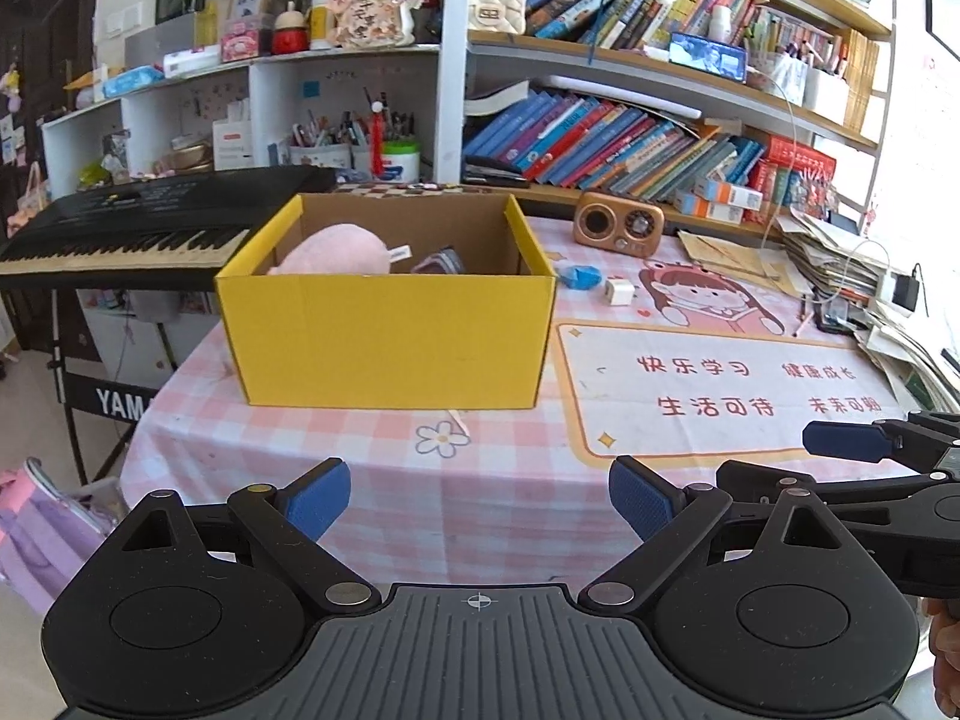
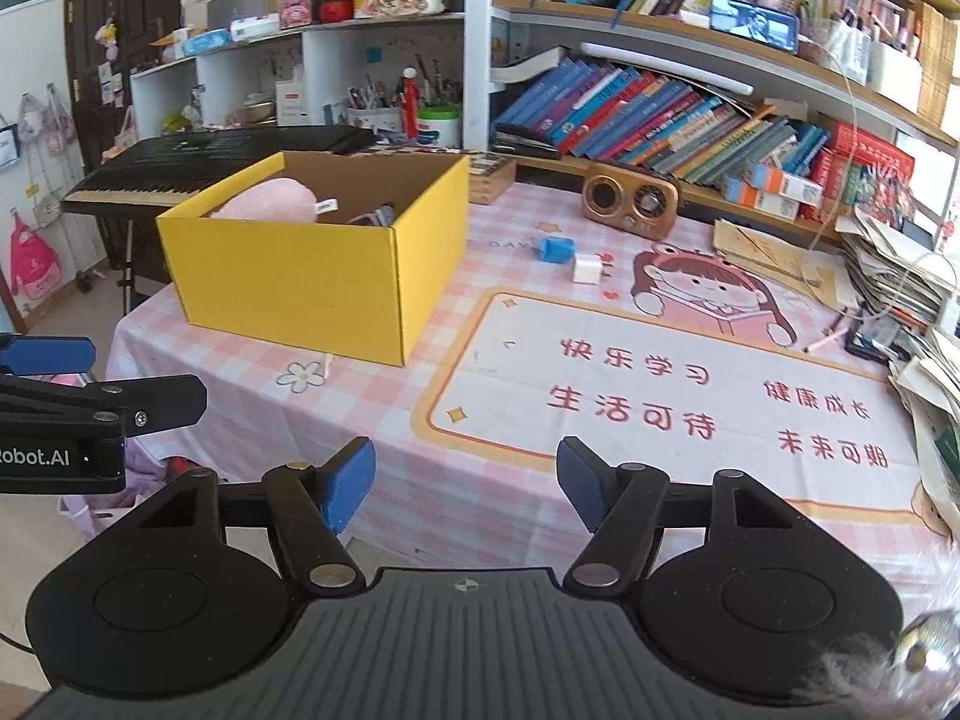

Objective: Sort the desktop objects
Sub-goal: 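Withdraw both open tools up and away from the yellow box, then move both open tools toward the blue packet and white plug charger, then close the left tool on the blue packet while the right tool grasps the white charger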

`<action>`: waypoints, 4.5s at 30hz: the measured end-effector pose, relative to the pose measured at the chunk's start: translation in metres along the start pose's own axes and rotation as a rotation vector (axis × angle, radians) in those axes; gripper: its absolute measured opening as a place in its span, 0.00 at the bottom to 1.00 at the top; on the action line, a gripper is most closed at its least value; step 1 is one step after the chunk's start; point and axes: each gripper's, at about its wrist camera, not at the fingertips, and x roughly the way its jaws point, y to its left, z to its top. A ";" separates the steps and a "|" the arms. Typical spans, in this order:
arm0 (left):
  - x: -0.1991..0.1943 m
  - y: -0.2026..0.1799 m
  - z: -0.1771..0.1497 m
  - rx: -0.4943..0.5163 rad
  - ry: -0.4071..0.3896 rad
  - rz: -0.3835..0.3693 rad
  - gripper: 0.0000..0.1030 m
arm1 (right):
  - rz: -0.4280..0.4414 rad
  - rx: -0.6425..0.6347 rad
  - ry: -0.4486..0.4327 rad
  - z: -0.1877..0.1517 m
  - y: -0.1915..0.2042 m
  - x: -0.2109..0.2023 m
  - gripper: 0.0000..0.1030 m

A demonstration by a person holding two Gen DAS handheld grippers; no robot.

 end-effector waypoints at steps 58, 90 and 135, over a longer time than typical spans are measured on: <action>0.094 -0.112 0.046 0.135 0.055 -0.205 0.93 | -0.190 0.168 0.093 0.006 -0.132 0.033 0.65; 0.224 -0.154 0.147 -0.003 0.060 -0.039 0.93 | 0.011 0.046 0.062 0.080 -0.216 0.160 0.66; 0.350 -0.143 0.189 -0.076 0.187 0.111 0.91 | 0.212 -0.075 0.019 0.125 -0.215 0.309 0.41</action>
